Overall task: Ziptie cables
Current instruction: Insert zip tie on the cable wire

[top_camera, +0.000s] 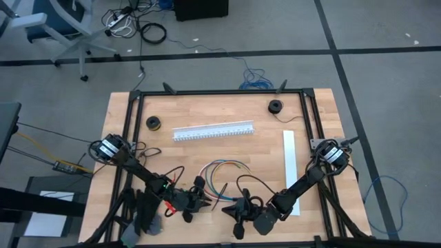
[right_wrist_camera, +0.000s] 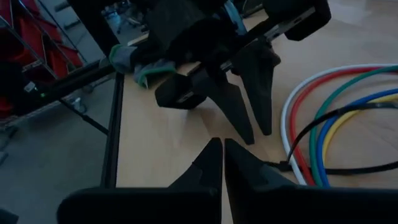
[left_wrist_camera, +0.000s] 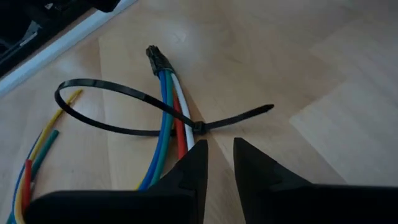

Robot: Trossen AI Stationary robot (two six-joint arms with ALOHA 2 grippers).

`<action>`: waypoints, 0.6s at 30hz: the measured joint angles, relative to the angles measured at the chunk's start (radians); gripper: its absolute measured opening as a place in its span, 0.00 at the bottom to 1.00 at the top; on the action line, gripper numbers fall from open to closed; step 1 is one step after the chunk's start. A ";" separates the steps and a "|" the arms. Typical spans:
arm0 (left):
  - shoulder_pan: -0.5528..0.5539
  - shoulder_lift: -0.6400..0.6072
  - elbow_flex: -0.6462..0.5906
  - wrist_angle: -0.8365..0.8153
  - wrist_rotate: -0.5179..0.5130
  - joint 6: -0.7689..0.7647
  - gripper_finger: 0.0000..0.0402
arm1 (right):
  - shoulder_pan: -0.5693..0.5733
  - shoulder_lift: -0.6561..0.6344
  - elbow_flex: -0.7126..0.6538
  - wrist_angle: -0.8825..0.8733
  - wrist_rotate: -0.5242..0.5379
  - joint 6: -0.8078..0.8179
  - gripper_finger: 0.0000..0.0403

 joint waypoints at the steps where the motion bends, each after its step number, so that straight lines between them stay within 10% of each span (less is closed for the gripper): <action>1: 0.001 0.000 0.000 0.004 0.009 0.000 0.11 | 0.000 0.000 0.000 0.000 -0.001 -0.004 0.01; 18: 0.028 0.098 0.061 0.083 0.119 0.006 0.09 | 0.009 0.000 0.000 0.003 0.041 -0.006 0.01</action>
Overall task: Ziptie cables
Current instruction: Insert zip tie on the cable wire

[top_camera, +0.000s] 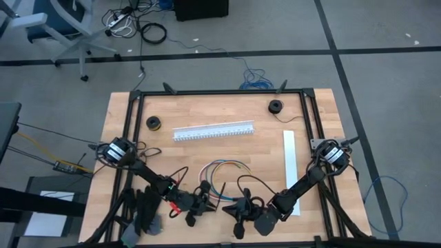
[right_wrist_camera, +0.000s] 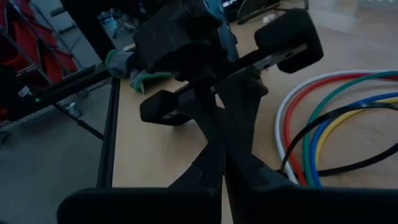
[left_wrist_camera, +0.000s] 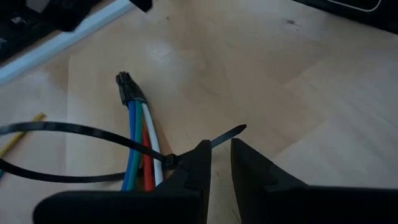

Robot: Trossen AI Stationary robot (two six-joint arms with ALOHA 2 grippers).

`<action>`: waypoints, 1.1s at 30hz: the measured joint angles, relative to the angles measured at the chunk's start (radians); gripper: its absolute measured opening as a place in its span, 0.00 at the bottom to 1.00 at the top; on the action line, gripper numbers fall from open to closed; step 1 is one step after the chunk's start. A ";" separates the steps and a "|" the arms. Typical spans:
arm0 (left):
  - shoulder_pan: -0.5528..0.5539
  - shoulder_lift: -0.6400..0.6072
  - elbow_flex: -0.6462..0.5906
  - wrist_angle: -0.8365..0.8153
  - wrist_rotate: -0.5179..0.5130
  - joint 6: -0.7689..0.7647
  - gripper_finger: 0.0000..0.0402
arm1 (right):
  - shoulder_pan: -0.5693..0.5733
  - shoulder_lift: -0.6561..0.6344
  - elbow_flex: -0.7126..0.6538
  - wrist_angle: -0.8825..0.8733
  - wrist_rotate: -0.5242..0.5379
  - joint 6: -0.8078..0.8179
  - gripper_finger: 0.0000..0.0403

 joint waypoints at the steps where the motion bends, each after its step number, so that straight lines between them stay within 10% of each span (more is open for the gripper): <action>1: 0.003 0.000 0.001 -0.002 0.008 -0.001 0.09 | 0.002 0.000 0.000 -0.002 0.010 0.000 0.01; 33: 0.058 0.006 -0.002 0.071 -0.040 0.007 0.00 | 0.015 0.000 0.000 -0.032 0.030 0.027 0.01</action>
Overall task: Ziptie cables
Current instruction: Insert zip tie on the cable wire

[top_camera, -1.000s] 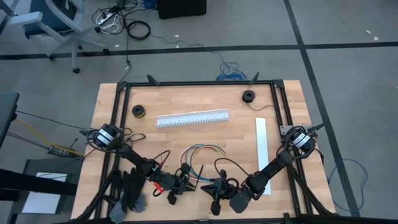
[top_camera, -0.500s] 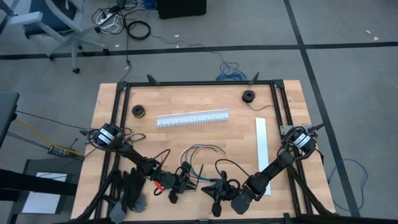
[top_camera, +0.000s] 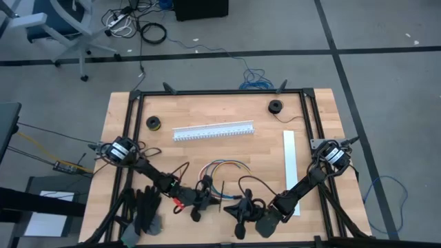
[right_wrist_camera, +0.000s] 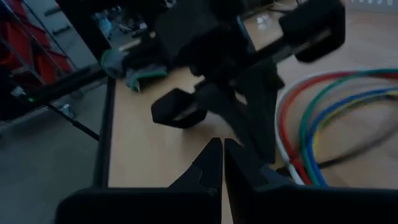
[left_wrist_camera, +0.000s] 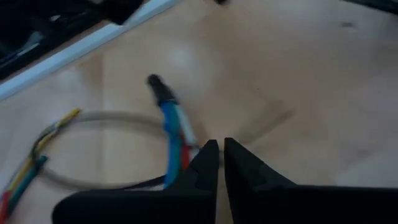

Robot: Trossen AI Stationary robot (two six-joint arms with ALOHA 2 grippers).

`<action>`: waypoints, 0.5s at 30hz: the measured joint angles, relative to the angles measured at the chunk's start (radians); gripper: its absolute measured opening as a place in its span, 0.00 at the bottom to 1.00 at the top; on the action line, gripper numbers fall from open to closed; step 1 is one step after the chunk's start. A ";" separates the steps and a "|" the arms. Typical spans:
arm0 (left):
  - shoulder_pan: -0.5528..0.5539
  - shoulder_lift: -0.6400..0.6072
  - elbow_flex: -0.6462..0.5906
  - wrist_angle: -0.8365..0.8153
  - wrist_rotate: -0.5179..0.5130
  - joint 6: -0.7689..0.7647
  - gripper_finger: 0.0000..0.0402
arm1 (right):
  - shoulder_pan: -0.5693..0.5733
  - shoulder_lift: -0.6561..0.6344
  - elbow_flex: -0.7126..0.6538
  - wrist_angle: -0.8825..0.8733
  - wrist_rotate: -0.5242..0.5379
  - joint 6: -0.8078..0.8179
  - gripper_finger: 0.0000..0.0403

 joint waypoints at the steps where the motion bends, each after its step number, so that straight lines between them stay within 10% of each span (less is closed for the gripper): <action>1: 0.003 0.000 0.000 0.007 -0.009 -0.004 0.00 | 0.000 0.000 0.000 -0.023 0.000 0.026 0.01; 15: 0.016 0.000 0.000 0.067 -0.050 -0.015 0.00 | -0.042 0.001 0.000 -0.290 -0.072 0.211 0.01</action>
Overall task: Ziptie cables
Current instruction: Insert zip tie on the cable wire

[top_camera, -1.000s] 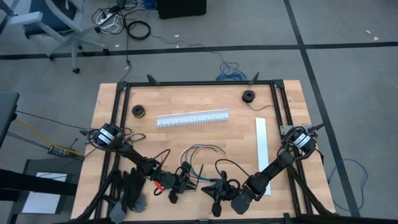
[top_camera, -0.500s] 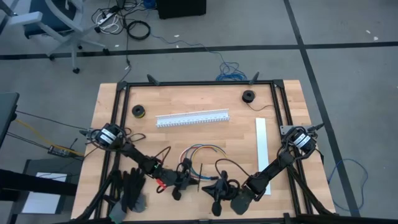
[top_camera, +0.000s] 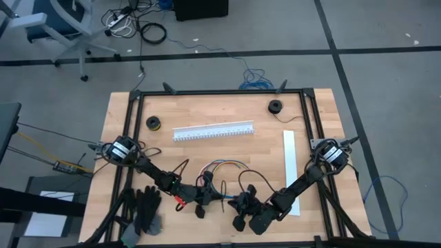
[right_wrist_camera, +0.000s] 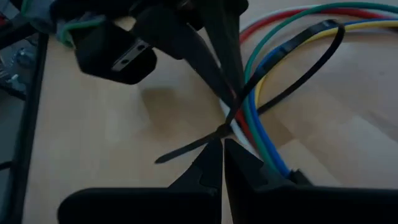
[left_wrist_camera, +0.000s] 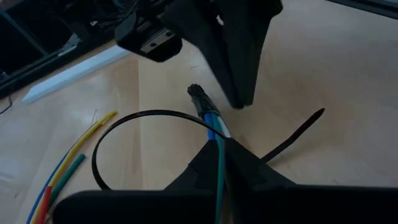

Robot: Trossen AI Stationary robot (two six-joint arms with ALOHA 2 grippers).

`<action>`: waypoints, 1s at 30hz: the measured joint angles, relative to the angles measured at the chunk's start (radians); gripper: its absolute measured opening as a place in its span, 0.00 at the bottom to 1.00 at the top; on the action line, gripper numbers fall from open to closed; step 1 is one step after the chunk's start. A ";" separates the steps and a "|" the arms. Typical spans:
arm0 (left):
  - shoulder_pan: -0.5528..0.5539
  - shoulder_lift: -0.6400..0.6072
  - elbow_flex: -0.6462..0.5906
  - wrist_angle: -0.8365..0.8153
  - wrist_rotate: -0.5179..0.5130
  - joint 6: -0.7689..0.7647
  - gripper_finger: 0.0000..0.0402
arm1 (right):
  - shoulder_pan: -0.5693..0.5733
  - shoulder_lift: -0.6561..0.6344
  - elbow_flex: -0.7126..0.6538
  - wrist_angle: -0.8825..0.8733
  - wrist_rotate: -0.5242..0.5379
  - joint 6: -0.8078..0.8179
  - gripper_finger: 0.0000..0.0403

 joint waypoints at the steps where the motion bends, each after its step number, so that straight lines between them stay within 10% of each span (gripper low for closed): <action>1: 0.000 0.000 0.000 0.001 -0.001 0.000 0.00 | -0.006 0.000 0.000 -0.002 0.000 0.000 0.01; 30: -0.015 -0.020 0.000 -0.039 -0.126 0.001 0.00 | -0.147 0.001 -0.001 0.089 -0.178 -0.161 0.18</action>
